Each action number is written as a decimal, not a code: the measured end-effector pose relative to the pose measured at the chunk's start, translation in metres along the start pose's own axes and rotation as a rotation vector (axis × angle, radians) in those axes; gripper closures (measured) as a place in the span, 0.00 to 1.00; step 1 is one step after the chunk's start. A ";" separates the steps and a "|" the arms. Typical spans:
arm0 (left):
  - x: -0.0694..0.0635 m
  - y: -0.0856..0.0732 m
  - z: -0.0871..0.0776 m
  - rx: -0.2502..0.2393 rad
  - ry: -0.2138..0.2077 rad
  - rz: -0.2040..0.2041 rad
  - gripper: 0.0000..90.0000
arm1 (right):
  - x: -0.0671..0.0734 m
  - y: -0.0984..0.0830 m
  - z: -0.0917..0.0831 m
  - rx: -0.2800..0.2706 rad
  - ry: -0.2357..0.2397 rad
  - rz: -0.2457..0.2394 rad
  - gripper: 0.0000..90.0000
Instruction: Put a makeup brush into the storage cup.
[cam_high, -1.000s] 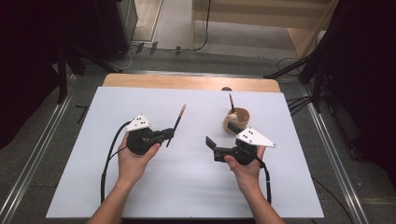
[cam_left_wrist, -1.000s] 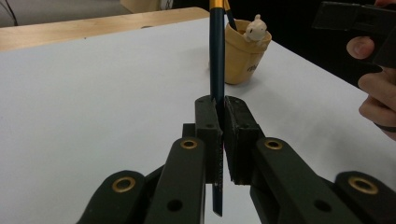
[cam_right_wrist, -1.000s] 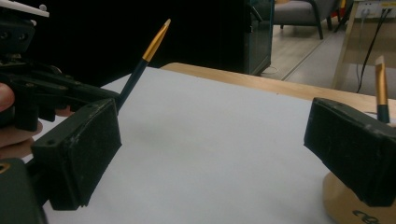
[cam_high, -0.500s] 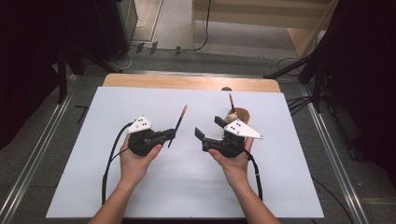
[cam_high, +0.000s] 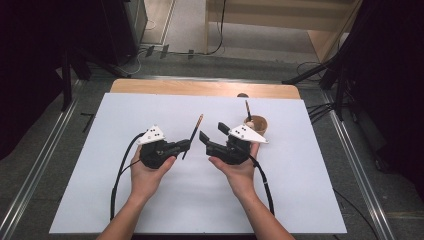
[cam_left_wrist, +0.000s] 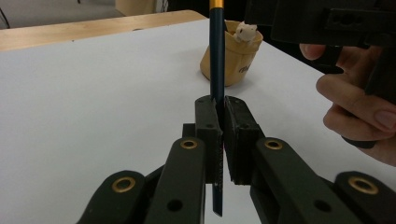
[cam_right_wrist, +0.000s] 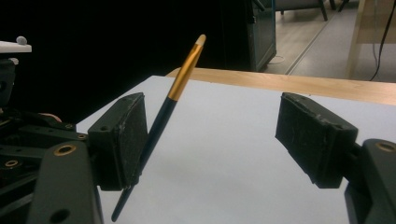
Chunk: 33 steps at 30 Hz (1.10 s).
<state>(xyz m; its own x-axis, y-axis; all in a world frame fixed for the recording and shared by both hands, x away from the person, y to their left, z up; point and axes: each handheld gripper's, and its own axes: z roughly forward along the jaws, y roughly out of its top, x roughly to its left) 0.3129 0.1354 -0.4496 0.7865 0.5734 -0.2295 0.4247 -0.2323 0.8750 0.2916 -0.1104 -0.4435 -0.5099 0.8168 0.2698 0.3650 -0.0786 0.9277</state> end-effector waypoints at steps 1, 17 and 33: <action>0.000 0.000 0.000 -0.001 0.000 0.001 0.96 | 0.001 0.000 0.001 0.002 0.000 -0.001 0.31; -0.005 -0.001 0.003 -0.006 -0.012 0.011 0.96 | 0.009 -0.002 0.017 0.032 0.054 0.059 0.61; -0.002 -0.003 0.008 0.015 -0.045 0.003 1.00 | 0.007 -0.004 0.021 0.044 0.134 0.079 0.93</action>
<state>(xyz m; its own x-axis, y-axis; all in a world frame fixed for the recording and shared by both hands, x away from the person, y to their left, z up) 0.3138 0.1287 -0.4555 0.8071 0.5368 -0.2457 0.4284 -0.2462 0.8694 0.3030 -0.0921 -0.4507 -0.5764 0.7254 0.3762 0.4402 -0.1122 0.8908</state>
